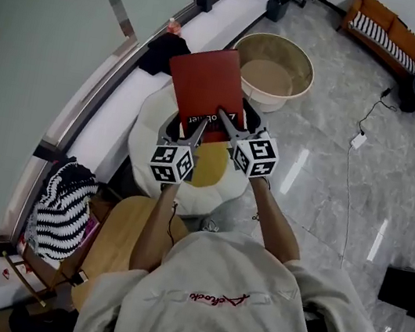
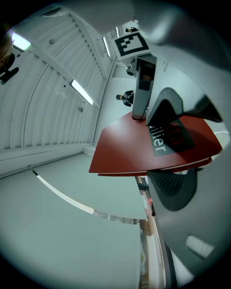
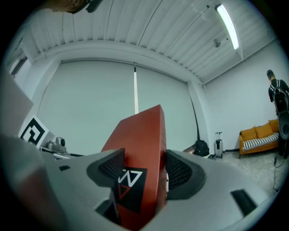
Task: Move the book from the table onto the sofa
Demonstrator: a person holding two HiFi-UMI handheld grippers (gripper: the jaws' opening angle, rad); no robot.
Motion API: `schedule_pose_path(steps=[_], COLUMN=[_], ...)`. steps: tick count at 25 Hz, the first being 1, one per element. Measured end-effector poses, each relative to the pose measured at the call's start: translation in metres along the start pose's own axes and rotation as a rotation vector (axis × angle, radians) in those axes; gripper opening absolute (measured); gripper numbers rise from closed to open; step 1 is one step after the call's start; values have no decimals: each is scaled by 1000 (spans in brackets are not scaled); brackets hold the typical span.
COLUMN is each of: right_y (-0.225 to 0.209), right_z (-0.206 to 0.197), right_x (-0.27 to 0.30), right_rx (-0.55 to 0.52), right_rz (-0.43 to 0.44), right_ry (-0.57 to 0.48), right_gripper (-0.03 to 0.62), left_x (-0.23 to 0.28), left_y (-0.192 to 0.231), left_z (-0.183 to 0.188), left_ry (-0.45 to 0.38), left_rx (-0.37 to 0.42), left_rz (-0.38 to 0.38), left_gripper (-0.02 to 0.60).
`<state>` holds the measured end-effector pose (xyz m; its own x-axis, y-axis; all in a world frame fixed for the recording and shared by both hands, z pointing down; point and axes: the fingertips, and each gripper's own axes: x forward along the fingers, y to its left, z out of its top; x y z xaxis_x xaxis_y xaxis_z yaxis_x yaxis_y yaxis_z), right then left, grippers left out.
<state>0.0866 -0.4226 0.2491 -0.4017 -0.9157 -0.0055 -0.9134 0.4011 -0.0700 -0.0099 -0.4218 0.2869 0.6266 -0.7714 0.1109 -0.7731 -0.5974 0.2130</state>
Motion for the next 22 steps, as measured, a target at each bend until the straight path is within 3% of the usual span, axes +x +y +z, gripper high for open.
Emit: schedule_pose_path(steps=[12,22], right_y=[11,-5], right_z=[-22,-47], right_x=[11,18], right_rx=[19,57], right_rz=[21,77], right_ry=[38,91], right_gripper=[285,285], left_x=[-6,6], left_y=[18,18], left_z=[-18,-41], left_ry=[30,71], left_rx=[-23,-46], left_rz=[31,104], left_gripper=[295,295])
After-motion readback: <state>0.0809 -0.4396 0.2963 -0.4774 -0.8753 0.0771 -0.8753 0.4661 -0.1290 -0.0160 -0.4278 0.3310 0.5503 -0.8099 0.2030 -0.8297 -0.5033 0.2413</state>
